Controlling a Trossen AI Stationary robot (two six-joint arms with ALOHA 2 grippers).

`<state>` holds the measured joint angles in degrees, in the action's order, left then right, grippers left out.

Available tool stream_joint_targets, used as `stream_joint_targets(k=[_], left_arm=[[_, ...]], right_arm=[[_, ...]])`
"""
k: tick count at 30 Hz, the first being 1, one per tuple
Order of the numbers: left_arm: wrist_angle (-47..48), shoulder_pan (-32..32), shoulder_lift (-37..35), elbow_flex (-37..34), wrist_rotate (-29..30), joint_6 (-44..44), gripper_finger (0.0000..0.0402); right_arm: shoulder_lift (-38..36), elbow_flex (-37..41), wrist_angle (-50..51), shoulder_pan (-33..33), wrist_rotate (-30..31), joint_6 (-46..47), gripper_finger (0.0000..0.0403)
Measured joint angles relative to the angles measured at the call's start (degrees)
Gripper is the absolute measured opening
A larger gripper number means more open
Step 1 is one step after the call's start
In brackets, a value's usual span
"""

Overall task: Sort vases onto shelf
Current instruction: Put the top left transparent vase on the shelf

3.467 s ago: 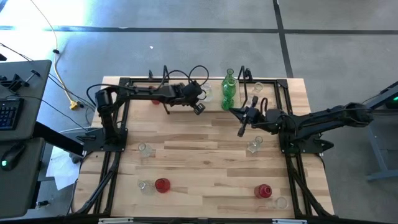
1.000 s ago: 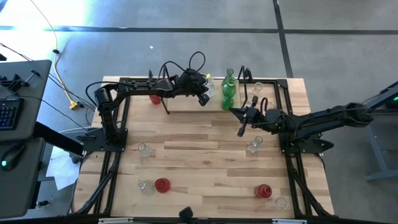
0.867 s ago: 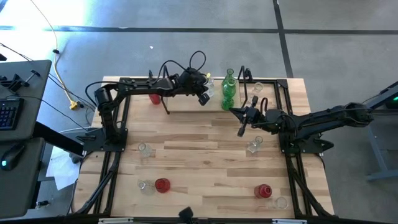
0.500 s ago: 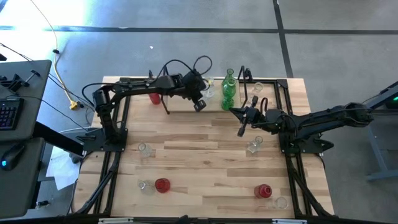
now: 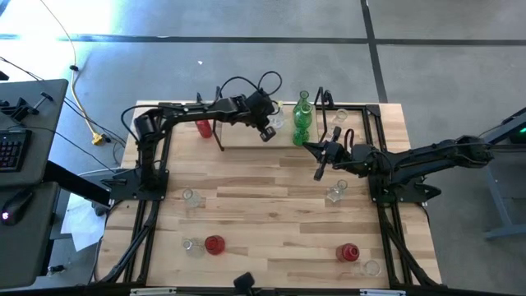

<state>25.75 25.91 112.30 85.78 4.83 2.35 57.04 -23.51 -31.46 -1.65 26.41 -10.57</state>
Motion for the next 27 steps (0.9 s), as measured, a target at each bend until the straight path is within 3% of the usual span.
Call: stream_joint_targets(k=[17,27], left_arm=[[-6.48,2.39,0.29,0.00,-0.23,0.37,0.0000],[-2.87,-0.13,-1.85,-0.04,-3.86,0.11,0.0000]], right_arm=[[0.00,0.00,0.28,0.00,0.00,0.00,0.0000],[0.00,0.00,0.27,0.00,0.00,-0.38,0.0000]])
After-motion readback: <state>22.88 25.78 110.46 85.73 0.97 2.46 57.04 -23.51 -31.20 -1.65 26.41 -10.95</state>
